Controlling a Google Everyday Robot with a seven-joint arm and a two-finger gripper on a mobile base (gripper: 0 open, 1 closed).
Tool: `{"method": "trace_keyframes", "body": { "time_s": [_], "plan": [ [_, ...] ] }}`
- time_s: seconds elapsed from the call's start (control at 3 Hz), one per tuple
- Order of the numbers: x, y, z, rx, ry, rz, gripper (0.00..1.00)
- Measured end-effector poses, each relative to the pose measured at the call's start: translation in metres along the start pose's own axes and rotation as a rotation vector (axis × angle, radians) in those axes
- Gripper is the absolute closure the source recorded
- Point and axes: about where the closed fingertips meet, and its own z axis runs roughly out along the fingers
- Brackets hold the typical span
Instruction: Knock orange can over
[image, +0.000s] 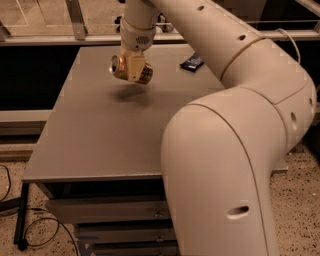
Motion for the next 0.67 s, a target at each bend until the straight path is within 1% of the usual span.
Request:
{"method": "trace_keyframes", "body": {
  "time_s": [0.33,0.67],
  "plan": [
    [-0.010,0.023,0.012,-0.082,0.096,-0.124,0.82],
    [-0.026,0.038,0.022,-0.136,0.107,-0.206,0.59]
  ]
}}
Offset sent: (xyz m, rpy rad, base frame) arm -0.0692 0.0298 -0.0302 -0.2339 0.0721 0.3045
